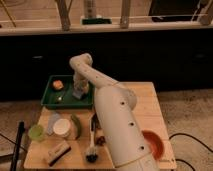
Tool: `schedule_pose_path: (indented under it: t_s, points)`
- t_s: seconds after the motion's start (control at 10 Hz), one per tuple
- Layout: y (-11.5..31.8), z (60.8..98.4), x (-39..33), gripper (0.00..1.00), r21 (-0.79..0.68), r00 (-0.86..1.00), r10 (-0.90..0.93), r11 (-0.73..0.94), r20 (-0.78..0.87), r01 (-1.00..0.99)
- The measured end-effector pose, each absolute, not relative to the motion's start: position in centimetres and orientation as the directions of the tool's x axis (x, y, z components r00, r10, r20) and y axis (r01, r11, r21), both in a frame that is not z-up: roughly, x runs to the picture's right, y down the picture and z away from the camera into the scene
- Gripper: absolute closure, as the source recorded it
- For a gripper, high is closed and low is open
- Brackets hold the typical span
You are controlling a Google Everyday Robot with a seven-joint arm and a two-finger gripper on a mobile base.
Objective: Wipe tray with sponge
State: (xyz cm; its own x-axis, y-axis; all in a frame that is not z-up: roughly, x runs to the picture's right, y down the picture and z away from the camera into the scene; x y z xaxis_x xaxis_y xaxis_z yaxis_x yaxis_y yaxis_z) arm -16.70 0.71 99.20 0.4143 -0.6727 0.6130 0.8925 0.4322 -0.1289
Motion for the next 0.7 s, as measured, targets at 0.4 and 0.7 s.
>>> schedule_pose_path:
  t_s: [0.4, 0.7]
  points:
    - [1.7, 97.7, -20.0, 1.00, -0.045, 0.301, -0.703, 0.358, 0.644, 0.933]
    - [3.4, 96.2, -20.1, 1.00, -0.017, 0.241, -0.708, 0.308, 0.664, 0.951]
